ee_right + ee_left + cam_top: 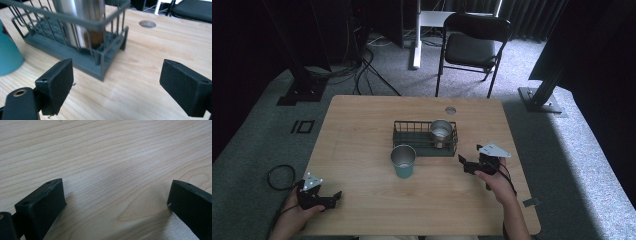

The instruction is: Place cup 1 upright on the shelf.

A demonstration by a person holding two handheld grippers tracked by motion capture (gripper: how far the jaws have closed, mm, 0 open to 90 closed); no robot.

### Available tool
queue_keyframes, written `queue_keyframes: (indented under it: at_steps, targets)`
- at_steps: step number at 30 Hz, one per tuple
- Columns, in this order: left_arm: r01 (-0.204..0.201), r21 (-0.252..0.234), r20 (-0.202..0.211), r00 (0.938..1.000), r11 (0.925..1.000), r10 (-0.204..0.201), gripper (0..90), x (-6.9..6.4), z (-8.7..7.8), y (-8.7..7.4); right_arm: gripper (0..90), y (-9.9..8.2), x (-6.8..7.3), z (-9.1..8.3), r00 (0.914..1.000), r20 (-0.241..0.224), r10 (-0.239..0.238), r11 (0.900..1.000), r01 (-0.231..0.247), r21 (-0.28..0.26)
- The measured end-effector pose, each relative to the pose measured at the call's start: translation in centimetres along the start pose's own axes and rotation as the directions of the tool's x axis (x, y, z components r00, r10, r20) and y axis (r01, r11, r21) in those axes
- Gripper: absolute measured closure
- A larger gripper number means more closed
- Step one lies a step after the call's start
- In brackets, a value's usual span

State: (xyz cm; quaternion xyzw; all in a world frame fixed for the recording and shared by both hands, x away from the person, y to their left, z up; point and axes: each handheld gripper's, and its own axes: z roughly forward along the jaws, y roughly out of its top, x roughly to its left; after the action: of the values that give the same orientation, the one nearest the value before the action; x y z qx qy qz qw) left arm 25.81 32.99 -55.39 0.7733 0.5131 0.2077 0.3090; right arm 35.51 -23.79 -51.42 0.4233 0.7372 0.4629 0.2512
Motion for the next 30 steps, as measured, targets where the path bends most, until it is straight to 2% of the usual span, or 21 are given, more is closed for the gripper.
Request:
queue_keyframes:
  at_steps: [12,19,24,30]
  targets:
    - [0.001,-0.001,0.0,1.0,1.0,-0.001,1.9,0.0,0.0,0.0,11.6,-3.2,-0.9,-1.6,0.9996,0.021,0.017,0.9988,-0.018,0.046]
    - [0.0,0.001,0.0,1.0,1.0,0.0,1.9,0.0,0.0,0.0,11.8,-4.4,-1.4,-2.8,0.9992,0.036,0.015,0.9976,-0.017,0.067]
    - [0.0,0.001,0.0,1.0,1.0,0.0,1.9,0.0,0.0,0.0,11.8,-5.2,-1.4,-3.5,0.9989,0.043,-0.018,0.994,0.013,0.109]
    - [0.0,0.001,0.0,1.0,1.0,0.0,1.9,0.0,0.0,0.0,11.8,-6.2,-1.6,-4.6,0.9985,0.055,-0.001,0.9937,-0.005,0.112]
